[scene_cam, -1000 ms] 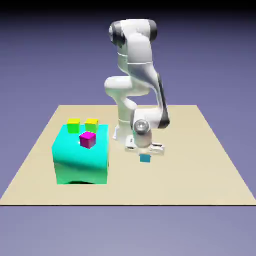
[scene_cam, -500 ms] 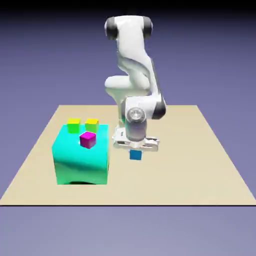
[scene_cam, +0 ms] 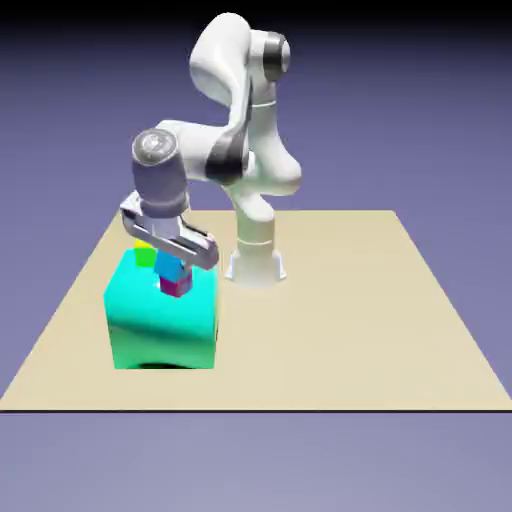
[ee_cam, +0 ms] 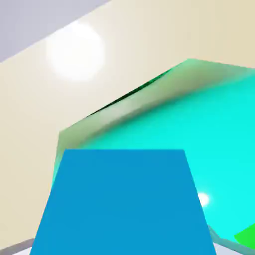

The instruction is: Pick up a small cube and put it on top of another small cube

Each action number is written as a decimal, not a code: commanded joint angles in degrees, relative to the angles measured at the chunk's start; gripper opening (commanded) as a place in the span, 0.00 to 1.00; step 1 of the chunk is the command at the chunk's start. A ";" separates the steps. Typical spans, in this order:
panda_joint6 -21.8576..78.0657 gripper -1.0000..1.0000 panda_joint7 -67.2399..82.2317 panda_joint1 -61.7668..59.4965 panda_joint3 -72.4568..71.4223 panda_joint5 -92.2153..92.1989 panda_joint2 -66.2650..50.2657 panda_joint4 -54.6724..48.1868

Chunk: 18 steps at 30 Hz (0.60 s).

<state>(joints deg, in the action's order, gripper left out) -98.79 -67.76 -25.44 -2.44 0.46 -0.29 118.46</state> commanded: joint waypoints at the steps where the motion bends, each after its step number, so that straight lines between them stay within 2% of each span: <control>1: -0.02 0.00 -2.52 0.19 1.29 -2.18 0.83 0.57; 12: -0.64 0.00 -29.09 -0.79 13.16 -26.92 8.93 7.83; 14: -0.56 0.00 -29.16 -0.80 13.28 -27.01 9.03 7.72; 18: -9.99 0.00 -26.92 0.78 11.51 -29.78 7.22 15.26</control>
<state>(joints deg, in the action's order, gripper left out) -108.84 -94.64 -24.62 9.07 -29.43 6.93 133.72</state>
